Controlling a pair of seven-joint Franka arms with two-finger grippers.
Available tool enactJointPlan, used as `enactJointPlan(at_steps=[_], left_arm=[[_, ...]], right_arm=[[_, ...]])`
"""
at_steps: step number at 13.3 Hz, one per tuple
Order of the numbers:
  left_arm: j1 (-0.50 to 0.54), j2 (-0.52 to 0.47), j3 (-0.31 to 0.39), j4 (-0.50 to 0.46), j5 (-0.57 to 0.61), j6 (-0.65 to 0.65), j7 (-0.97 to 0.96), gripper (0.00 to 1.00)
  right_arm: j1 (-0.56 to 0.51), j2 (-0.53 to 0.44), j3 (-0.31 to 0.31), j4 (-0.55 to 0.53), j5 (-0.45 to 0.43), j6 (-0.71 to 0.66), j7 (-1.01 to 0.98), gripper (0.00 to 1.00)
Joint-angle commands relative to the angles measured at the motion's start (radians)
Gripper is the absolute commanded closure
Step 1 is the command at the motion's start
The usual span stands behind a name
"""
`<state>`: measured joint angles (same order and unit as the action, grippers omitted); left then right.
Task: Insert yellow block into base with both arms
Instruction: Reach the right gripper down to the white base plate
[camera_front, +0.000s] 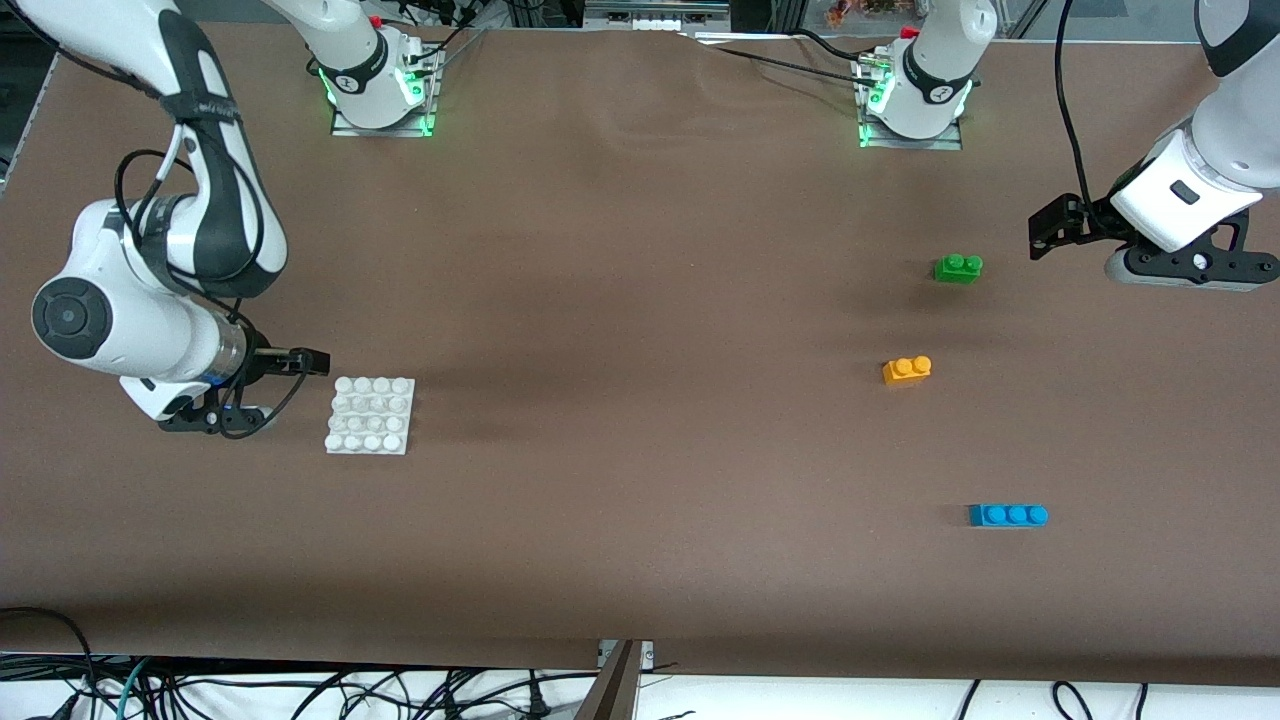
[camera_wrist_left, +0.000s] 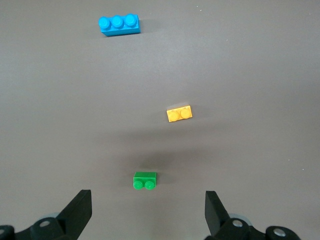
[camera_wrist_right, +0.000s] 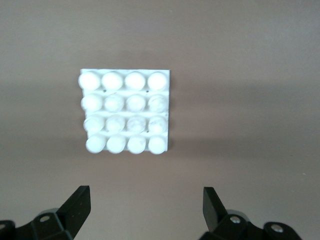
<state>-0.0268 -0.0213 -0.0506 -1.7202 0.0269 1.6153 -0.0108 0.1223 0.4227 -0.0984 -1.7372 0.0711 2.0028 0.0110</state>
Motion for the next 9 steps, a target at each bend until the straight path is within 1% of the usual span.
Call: enactJointPlan(at_steps=[1,3,4,5,9], left_arm=[[0.005,0.012,-0.002,0.03,0.002,-0.022,0.017,0.0],[0.005,0.012,-0.002,0.03,0.004,-0.022,0.018,0.0],[0.005,0.012,-0.002,0.03,0.004,-0.022,0.017,0.0],[0.005,0.012,-0.002,0.03,0.004,-0.022,0.018,0.0],[0.007,0.012,-0.002,0.028,0.004,-0.022,0.017,0.0]], right_arm=[[-0.012,0.054,0.003,-0.024,0.035,0.106,0.001,0.0],[-0.012,0.091,0.003,-0.074,0.035,0.251,0.007,0.0],[-0.012,0.099,0.005,-0.105,0.035,0.299,0.009,0.0],[-0.012,0.102,0.005,-0.119,0.035,0.322,0.009,0.0],[-0.012,0.14,0.011,-0.116,0.036,0.381,0.01,0.0]])
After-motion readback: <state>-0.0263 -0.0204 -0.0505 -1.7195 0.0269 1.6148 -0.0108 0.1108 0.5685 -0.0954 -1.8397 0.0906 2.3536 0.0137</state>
